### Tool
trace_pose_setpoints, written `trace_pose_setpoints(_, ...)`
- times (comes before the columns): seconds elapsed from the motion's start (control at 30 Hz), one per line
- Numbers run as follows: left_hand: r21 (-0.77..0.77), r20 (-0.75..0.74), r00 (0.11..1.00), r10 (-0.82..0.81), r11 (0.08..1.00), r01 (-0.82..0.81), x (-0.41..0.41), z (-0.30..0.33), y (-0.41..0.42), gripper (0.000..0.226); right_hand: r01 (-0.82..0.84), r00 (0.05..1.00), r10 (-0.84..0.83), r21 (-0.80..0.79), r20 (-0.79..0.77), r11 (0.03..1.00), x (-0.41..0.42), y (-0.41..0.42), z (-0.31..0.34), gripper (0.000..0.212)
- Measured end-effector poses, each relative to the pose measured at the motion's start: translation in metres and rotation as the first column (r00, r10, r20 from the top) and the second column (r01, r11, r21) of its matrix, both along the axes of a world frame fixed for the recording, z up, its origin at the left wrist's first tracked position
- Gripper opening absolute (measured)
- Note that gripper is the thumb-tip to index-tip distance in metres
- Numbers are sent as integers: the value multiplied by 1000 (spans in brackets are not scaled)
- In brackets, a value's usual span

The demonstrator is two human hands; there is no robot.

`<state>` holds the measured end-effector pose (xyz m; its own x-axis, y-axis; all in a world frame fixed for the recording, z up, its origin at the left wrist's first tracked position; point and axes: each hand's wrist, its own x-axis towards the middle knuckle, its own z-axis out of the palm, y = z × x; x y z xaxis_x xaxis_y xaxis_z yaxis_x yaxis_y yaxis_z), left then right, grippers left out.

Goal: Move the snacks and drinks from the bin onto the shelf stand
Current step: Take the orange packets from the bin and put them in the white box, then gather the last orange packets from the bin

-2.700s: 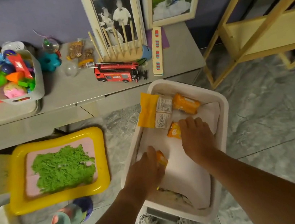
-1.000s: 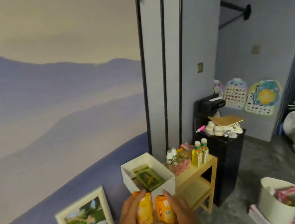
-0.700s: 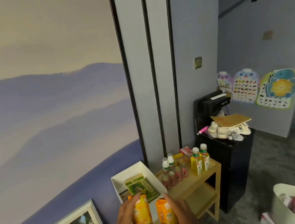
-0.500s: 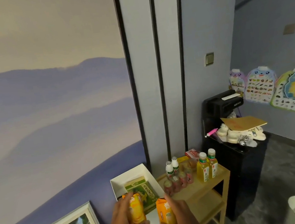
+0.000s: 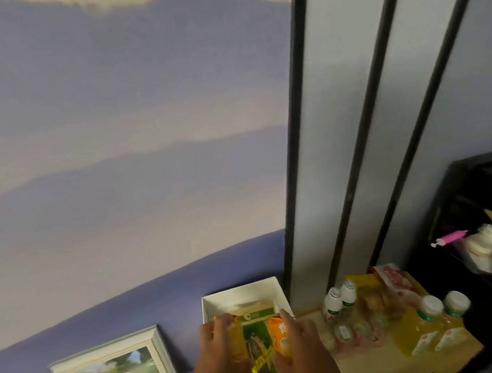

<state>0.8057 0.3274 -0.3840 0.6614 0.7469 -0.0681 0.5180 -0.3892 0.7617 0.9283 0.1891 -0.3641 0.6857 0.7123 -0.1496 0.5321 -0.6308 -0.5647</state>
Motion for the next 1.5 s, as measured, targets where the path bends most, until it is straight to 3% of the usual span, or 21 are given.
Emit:
trace_pose_setpoints(0.2, 54, -164, 986, 5, 999, 4, 44, -27, 32, 80, -113, 994, 113, -90, -4, 990, 41, 60, -40, 73)
trace_pose_setpoints(0.4, 91, -233, 972, 6, 996, 16, 75, -58, 57, 82, -180, 984, 177, -208, -33, 962, 67, 100, -87, 80)
trace_pose_setpoints(0.57, 104, -355, 935, 3, 994, 36, 81, -79, 63, 89, -195, 981, 194, -223, -23, 955, 73, 115, -108, 78)
trace_pose_setpoints(0.7, 113, -285, 958, 31, 994, 2, 73, -72, 63, 79, -191, 981, 196, -177, 12, 966, 75, 114, -101, 72)
trace_pose_setpoints(0.9, 258, -249, 966, 69, 966, -2, 52, -30, 73, 69, -199, 972, 203, -44, 122, 979, 70, 109, -55, 68)
trace_pose_setpoints(1.07, 347, -188, 980, 67, 938, 3, 11, 17, 75, 67, -240, 954, 226, 46, 197, 970, 46, 95, -10, 67)
trace_pose_setpoints(1.2, 374, -127, 982, 142, 923, -85, -43, 50, 65, 79, -301, 926, 272, 75, 262, 951, 12, 82, 28, 67)
trace_pose_setpoints(1.3, 396, -90, 971, 222, 902, -170, -102, 71, 47, 64, -380, 898, 345, 84, 272, 921, -31, 80, 52, 69)
trace_pose_setpoints(1.5, 440, -89, 889, 448, 819, -368, -247, 92, -20, 67, -615, 774, 565, 129, 285, 778, -150, 67, 70, 69)
